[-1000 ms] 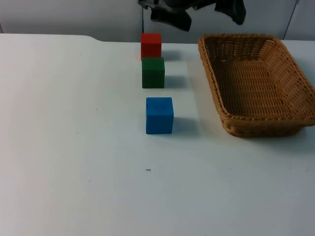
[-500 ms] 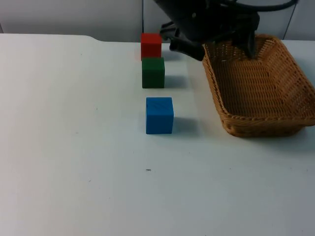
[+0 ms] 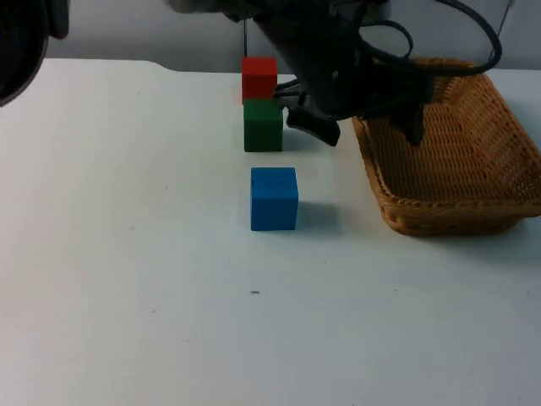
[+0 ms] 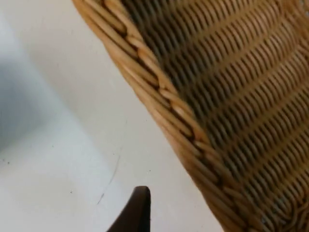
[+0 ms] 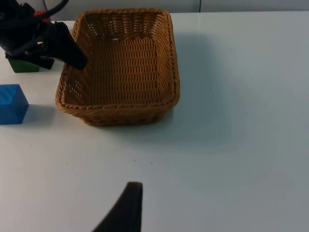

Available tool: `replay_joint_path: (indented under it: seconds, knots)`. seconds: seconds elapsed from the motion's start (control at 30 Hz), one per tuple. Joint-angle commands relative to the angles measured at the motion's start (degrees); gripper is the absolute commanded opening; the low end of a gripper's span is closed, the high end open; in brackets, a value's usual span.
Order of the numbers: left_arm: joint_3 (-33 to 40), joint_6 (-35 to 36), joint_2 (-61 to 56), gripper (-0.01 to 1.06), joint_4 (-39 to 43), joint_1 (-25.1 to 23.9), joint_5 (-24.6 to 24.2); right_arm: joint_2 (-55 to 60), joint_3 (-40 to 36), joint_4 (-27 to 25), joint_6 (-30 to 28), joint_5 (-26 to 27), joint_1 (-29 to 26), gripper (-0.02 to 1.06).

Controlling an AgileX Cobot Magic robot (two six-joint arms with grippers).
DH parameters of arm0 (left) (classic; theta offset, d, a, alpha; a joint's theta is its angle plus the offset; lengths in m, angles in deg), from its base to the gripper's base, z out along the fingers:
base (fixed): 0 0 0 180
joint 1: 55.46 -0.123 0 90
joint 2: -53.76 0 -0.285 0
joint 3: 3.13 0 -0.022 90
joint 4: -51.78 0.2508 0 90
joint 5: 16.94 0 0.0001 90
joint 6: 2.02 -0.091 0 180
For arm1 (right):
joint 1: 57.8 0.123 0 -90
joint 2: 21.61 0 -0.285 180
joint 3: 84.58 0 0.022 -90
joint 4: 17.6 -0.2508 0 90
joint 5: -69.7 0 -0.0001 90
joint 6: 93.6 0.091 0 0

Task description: Pick up the basket with the left hand and place the blue cube into the basket with the right hand.

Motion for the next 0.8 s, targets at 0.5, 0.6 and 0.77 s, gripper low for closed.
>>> replay_joint_path:
  seconds: [0.5,0.6,0.77]
  knots:
    - [-0.61,1.00,1.48,0.92,1.21,0.43,1.71,-0.19,-0.52,-0.03,0.07,0.47,-0.33,1.04]
    - [-0.61,1.00,1.48,0.92,1.21,0.54,1.71,-0.19,-0.52,-0.03,0.07,0.47,-0.33,1.04]
    - [-0.50,0.88,2.03,0.92,2.95,1.83,2.96,-0.19,-0.52,0.07,0.17,0.47,-0.33,1.04]
